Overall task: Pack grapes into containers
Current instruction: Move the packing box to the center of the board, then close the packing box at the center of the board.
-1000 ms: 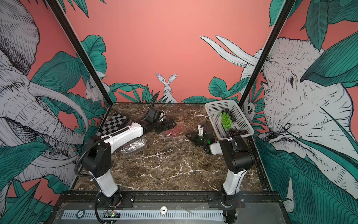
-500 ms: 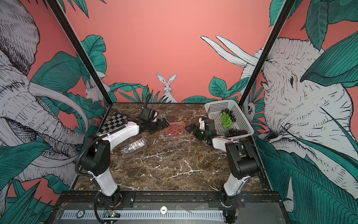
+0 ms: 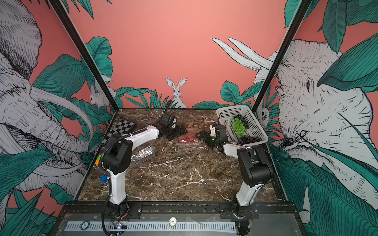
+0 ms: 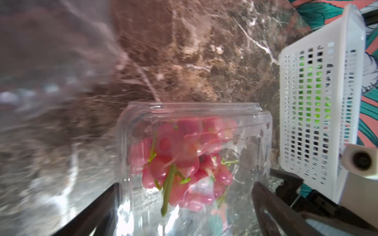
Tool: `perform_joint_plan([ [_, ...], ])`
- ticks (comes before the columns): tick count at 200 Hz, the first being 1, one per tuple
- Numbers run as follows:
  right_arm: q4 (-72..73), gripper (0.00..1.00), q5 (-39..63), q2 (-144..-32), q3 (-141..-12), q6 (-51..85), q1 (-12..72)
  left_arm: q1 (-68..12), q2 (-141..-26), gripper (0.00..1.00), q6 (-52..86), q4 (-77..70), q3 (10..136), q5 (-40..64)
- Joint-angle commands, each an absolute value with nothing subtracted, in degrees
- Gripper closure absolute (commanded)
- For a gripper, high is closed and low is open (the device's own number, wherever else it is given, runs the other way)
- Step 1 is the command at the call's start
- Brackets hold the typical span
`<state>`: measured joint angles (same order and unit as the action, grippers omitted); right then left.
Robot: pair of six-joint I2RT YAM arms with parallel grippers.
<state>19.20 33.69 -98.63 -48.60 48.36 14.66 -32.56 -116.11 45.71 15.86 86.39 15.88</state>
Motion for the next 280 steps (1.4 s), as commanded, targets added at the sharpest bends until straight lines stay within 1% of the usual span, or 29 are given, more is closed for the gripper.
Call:
perform_joint_plan([
  [1,19.9,0.01,34.9,-96.44,-47.53,47.87,13.33,-33.47,-117.75,0.0,47.37,12.45,89.65,18.91],
  [25,19.06,0.02,35.04,-95.16,-46.32,47.41,11.7,-33.75,-119.16,0.0,46.54,12.35,92.42,20.15],
  [46,15.33,0.02,34.08,-93.99,-46.73,44.84,10.49,-33.47,-117.21,0.0,44.53,13.96,91.91,18.72],
  [81,9.4,0.02,32.47,-94.46,-50.85,40.13,10.06,-32.59,-108.23,0.01,45.05,9.68,81.33,16.63],
  [108,8.57,0.03,31.9,-96.63,-53.87,39.18,10.04,-32.45,-100.42,0.02,49.79,0.54,68.96,15.57],
  [117,8.89,0.04,32.15,-97.52,-54.69,39.43,10.04,-32.5,-98.18,0.04,51.93,-3.21,64.31,15.13],
  [134,9.71,0.11,32.43,-99.44,-55.88,40.07,10.2,-32.55,-95.92,0.11,55.26,-10.23,57.62,14.88],
  [148,10.19,0.17,32.43,-100.82,-56.77,40.54,10.38,-32.68,-95.62,0.2,57.49,-14.09,54.19,14.86],
  [166,10.99,0.21,32.71,-102.15,-57.63,41.21,10.72,-32.78,-96.94,0.29,60.11,-19.2,51.76,15.84],
  [176,10.88,0.22,32.58,-102.69,-58.13,41.32,10.98,-33.03,-97.91,0.34,60.89,-20.78,51.44,16.21],
  [191,10.92,0.24,32.17,-103.14,-58.66,41.31,11.5,-33.48,-99.36,0.38,61.55,-21.02,51.98,16.35],
  [211,11.12,0.25,31.98,-103.52,-58.87,41.57,11.91,-33.84,-100.78,0.48,62.91,-23.25,51.66,16.17],
  [233,11.43,0.27,32.0,-103.95,-58.89,41.98,12.37,-33.92,-102.14,0.54,64.89,-24.98,50.87,15.9],
  [252,11.56,0.27,31.88,-104.15,-58.87,42.08,12.9,-34.18,-103.25,0.58,66.09,-26.78,50.56,16.17],
  [265,11.94,0.28,31.91,-104.24,-58.55,42.34,13.02,-34.27,-103.68,0.65,66.26,-26.81,50.41,15.92],
  [280,12.22,0.28,31.85,-104.15,-58.29,42.62,13.13,-34.28,-103.67,0.67,66.29,-27.0,49.95,15.56],
])
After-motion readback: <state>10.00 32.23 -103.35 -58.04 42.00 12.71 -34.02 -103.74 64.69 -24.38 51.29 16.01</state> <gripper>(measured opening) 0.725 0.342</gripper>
